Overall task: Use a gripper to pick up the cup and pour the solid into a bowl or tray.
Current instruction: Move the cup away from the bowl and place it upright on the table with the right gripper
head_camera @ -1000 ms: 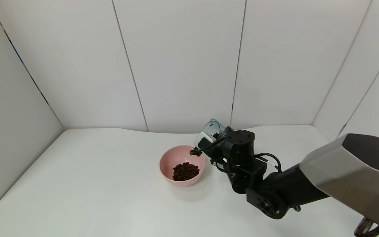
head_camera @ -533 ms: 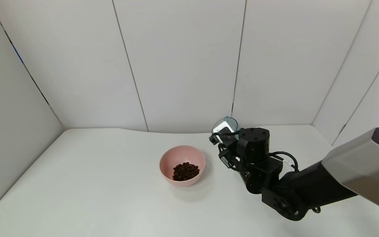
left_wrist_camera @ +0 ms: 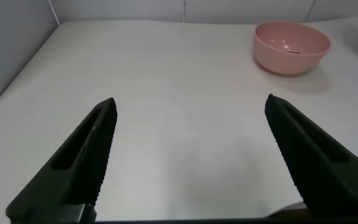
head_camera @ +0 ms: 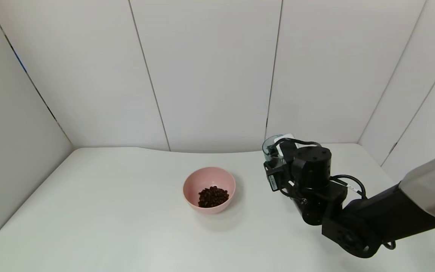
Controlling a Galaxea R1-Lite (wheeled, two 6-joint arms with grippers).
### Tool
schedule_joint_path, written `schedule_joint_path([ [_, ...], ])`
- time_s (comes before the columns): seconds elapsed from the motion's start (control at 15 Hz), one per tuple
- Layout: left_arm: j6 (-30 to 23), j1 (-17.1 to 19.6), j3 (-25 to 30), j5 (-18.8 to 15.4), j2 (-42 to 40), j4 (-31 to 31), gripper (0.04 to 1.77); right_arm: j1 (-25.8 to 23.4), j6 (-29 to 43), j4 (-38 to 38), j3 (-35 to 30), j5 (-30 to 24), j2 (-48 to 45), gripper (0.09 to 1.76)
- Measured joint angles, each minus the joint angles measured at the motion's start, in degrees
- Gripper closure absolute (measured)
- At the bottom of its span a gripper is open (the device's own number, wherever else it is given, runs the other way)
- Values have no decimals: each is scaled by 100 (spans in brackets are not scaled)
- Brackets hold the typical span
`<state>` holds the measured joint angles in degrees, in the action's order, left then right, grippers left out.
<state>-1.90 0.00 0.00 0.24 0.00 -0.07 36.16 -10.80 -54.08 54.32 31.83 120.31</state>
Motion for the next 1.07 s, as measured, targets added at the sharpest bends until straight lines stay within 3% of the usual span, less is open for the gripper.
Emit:
schedule_joint_path([
  [0.33, 0, 0, 0, -2, 0, 0, 9, -245, 595, -118, -483, -24, -168, 53],
  [1.07, 0, 0, 0, -2, 0, 0, 9, -328, 618, -1221, -1312, -322, 351, 53],
])
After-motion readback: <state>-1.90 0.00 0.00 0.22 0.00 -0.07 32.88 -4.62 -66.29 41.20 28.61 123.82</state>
